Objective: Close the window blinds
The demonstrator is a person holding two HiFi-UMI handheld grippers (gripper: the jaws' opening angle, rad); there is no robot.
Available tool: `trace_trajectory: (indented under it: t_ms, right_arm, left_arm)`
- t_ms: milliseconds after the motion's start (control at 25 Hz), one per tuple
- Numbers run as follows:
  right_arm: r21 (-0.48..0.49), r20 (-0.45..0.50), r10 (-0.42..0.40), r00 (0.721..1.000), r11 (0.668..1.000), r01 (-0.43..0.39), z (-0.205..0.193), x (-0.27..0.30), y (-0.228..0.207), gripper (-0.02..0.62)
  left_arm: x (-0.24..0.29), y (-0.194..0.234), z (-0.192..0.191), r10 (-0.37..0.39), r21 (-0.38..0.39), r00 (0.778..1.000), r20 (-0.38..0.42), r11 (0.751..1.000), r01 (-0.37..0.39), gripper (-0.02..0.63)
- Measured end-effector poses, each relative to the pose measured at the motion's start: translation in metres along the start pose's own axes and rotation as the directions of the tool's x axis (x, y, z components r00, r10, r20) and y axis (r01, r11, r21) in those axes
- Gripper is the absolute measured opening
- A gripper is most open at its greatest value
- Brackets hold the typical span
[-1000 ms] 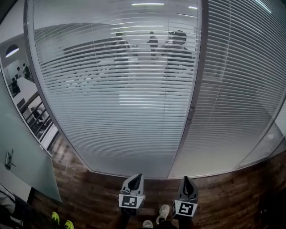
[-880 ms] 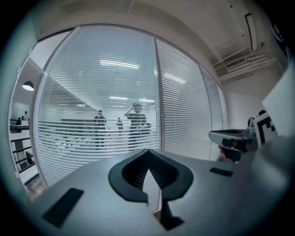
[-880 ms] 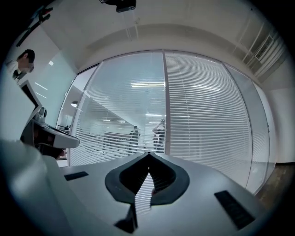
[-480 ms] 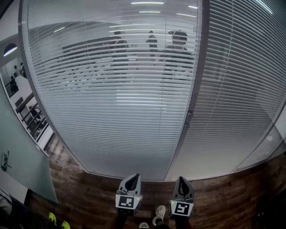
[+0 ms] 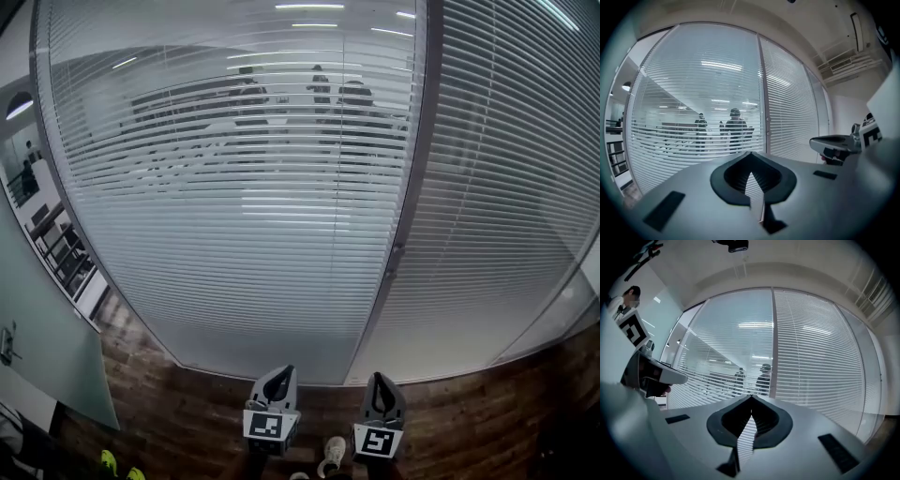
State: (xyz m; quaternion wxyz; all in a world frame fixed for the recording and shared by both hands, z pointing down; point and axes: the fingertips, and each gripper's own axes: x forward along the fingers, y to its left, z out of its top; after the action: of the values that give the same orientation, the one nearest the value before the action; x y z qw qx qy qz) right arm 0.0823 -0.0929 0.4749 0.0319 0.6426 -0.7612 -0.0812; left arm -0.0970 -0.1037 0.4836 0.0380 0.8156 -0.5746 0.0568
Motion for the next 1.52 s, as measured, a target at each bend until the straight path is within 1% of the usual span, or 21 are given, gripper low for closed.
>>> trace_trajectory:
  t_ms: [160, 240, 440, 600, 720, 960, 1120, 1200, 1280, 1360, 1520]
  right_arm:
    - [0.009, 0.003, 0.009, 1.000, 1.000, -0.009, 0.000, 0.013, -0.002, 0.000]
    - [0.032, -0.012, 0.012, 1.000, 0.999, -0.012, 0.002, 0.020, -0.004, 0.000]
    - [0.090, -0.016, 0.033, 0.999, 0.995, -0.032, 0.013, 0.040, -0.012, 0.000]
    - [0.088, 0.014, 0.050, 0.999, 0.995, -0.051, 0.033, 0.047, -0.012, 0.000]
    - [0.069, 0.020, 0.060, 0.998, 0.996, -0.062, 0.037, 0.068, -0.025, 0.000]
    - [0.053, -0.009, 0.050, 0.999, 0.997, -0.049, 0.027, 0.093, -0.038, 0.000]
    - [0.059, -0.016, 0.061, 0.998, 0.996, -0.060, 0.012, 0.108, -0.041, 0.000]
    - [0.077, -0.019, 0.075, 0.997, 0.994, -0.073, 0.007, 0.112, -0.042, 0.000]
    - [0.100, -0.020, 0.092, 0.996, 0.991, -0.090, 0.007, 0.114, -0.041, 0.000]
    - [0.103, -0.013, 0.104, 0.995, 0.989, -0.102, 0.006, 0.116, -0.040, 0.000]
    - [0.110, -0.003, 0.116, 0.993, 0.987, -0.115, 0.006, 0.137, -0.047, 0.000]
  left_arm:
    - [0.012, -0.004, 0.002, -0.019, -0.004, 1.000, 0.010, 1.000, 0.019, 0.000]
    - [0.018, -0.004, 0.001, -0.025, -0.007, 1.000, 0.004, 1.000, 0.025, 0.000]
    - [0.037, 0.000, 0.010, -0.015, -0.009, 1.000, 0.010, 1.000, 0.015, 0.000]
    - [0.043, 0.007, 0.015, 0.003, -0.017, 1.000, 0.023, 1.000, -0.003, 0.000]
    - [0.063, 0.013, 0.025, 0.032, -0.019, 0.999, 0.026, 0.999, -0.031, 0.000]
    - [0.087, 0.027, 0.035, 0.079, -0.021, 0.996, 0.027, 0.997, -0.078, 0.000]
    - [0.102, 0.035, 0.032, 0.103, 0.006, 0.994, 0.035, 0.995, -0.103, 0.000]
    - [0.103, 0.037, 0.038, 0.117, 0.006, 0.993, 0.026, 0.993, -0.117, 0.000]
    - [0.104, 0.038, 0.042, 0.119, -0.007, 0.993, 0.025, 0.993, -0.119, 0.000]
    - [0.106, 0.038, 0.042, 0.115, -0.019, 0.993, 0.033, 0.993, -0.115, 0.000]
    - [0.121, 0.031, 0.049, 0.121, -0.005, 0.992, 0.034, 0.993, -0.121, 0.000]
